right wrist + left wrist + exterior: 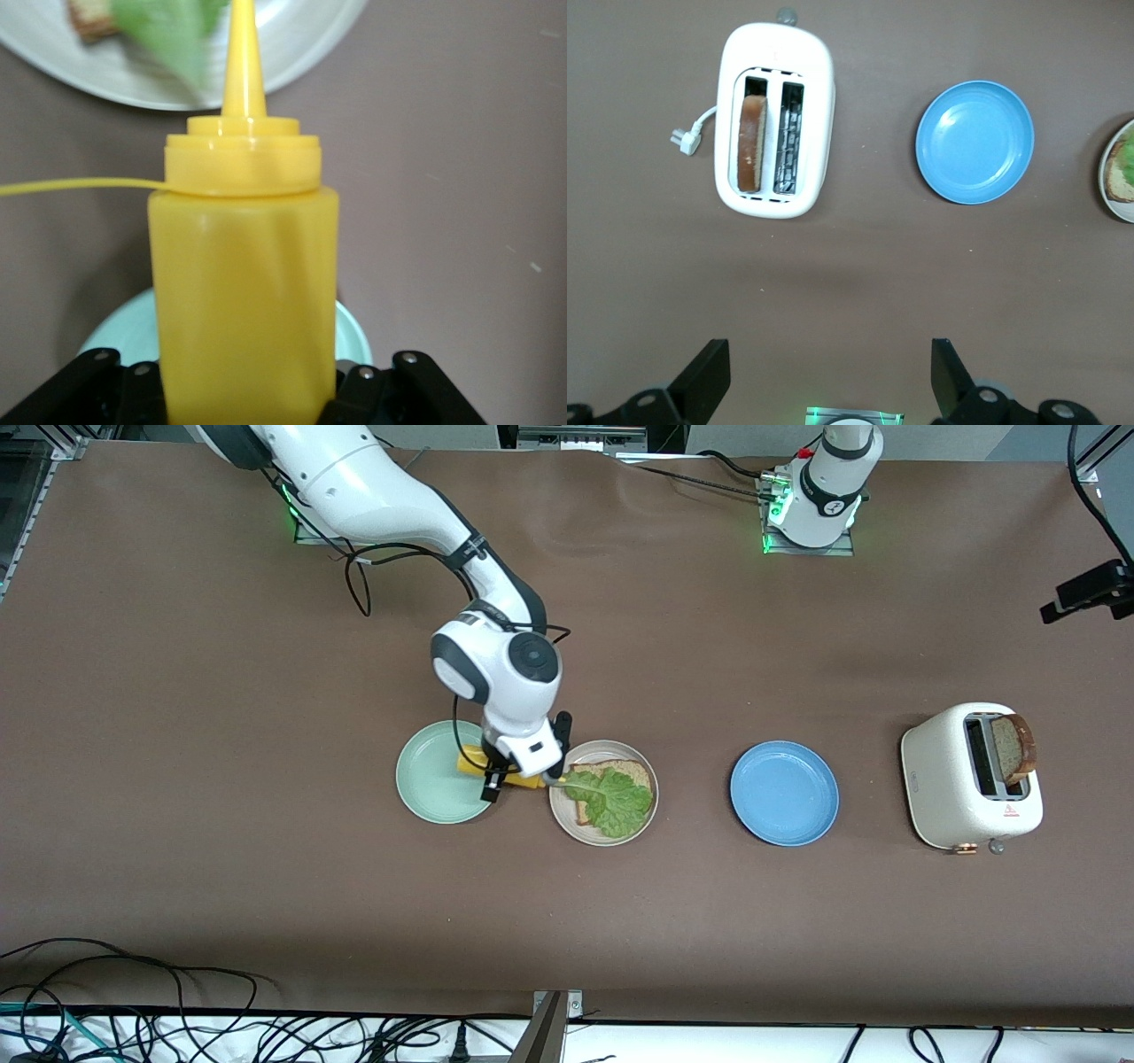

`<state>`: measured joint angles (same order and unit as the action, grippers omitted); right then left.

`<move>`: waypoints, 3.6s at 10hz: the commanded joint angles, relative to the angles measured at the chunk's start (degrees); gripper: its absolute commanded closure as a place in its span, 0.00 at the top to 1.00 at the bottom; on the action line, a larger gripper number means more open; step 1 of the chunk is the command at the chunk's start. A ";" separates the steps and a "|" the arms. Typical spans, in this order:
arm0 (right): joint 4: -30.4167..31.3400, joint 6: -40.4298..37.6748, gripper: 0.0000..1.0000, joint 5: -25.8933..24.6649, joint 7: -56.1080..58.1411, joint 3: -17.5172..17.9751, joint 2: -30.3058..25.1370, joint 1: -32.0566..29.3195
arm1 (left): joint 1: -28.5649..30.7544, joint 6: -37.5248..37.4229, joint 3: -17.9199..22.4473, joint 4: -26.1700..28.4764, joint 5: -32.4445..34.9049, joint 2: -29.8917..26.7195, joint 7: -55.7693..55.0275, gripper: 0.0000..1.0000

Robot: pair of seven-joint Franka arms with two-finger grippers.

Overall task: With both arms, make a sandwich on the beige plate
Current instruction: 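Return the mustard bottle while the left gripper reaches the toaster bread, then grasp the toaster bread with the left gripper and lift it out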

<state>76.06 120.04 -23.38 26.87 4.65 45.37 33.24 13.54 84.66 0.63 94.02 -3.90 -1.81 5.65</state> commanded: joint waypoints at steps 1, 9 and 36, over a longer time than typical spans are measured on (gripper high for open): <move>0.32 -4.09 0.00 10.32 4.65 -1.92 -6.67 -4.47 | 0.35 -0.99 -0.46 -1.64 0.03 1.98 0.15 1.00; 16.27 -10.88 0.00 50.85 35.74 -19.94 -22.06 -17.39 | 1.49 9.81 -0.55 -9.28 8.82 26.13 0.41 1.00; 50.86 -39.27 0.22 107.93 131.95 -33.22 -4.06 -31.39 | 2.90 -8.20 -5.28 -24.85 8.12 25.80 2.35 0.00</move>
<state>127.01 82.34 83.50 155.82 -28.78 40.84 2.60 17.12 77.62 -3.67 69.77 3.45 24.45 7.31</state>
